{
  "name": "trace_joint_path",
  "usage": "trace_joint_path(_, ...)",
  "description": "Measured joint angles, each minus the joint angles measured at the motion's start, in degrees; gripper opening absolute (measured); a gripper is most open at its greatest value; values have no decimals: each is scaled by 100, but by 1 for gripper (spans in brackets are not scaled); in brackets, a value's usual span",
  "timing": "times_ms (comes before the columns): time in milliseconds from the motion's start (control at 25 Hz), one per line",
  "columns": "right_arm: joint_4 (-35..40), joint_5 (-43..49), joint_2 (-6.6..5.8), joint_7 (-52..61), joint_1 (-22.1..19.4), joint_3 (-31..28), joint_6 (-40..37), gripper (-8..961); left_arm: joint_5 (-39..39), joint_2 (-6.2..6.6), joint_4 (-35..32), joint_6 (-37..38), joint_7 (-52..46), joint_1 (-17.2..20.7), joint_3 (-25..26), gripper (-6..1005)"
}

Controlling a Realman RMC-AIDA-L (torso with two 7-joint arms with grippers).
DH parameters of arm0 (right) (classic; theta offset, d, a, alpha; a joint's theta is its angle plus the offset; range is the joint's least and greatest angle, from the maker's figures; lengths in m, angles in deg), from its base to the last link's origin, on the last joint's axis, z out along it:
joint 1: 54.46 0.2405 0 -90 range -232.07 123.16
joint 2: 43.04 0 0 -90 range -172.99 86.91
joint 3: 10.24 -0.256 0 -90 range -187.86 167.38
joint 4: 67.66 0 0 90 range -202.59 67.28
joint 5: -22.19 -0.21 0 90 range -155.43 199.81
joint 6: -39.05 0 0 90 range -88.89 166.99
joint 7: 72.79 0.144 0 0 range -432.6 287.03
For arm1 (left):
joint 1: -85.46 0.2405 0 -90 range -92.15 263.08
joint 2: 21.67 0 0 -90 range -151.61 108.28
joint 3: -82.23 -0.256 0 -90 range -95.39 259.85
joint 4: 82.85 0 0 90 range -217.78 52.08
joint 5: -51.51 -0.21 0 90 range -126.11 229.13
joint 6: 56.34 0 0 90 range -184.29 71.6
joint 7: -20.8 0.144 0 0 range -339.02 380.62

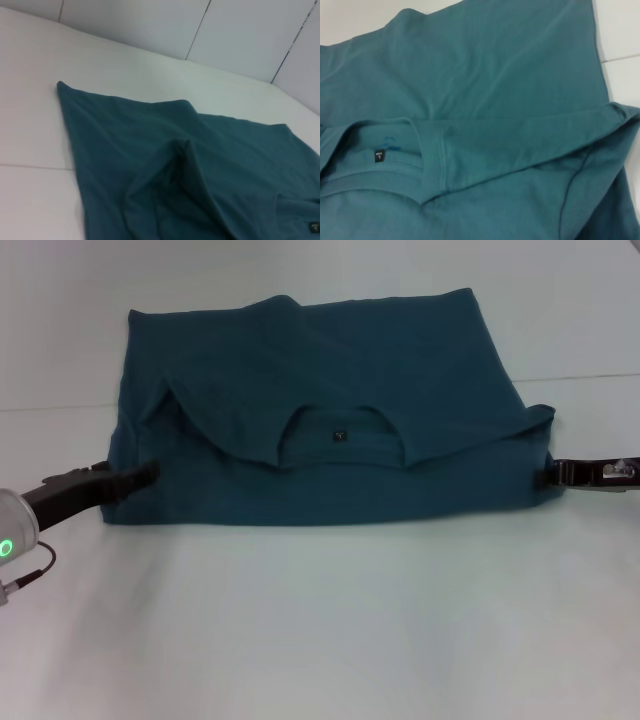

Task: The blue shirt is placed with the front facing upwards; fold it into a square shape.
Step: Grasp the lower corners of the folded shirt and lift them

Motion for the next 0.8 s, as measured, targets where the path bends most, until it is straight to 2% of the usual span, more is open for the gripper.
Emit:
trace_joint_path(440, 309, -295, 43, -347, -99, -3, -380, 31, -169, -71, 9, -464, 16, 15, -451, 827)
trace_joint_path(800, 377, -594, 5, -582, -119, 2, -594, 31, -308, -80, 111, -627, 21, -6, -608, 827)
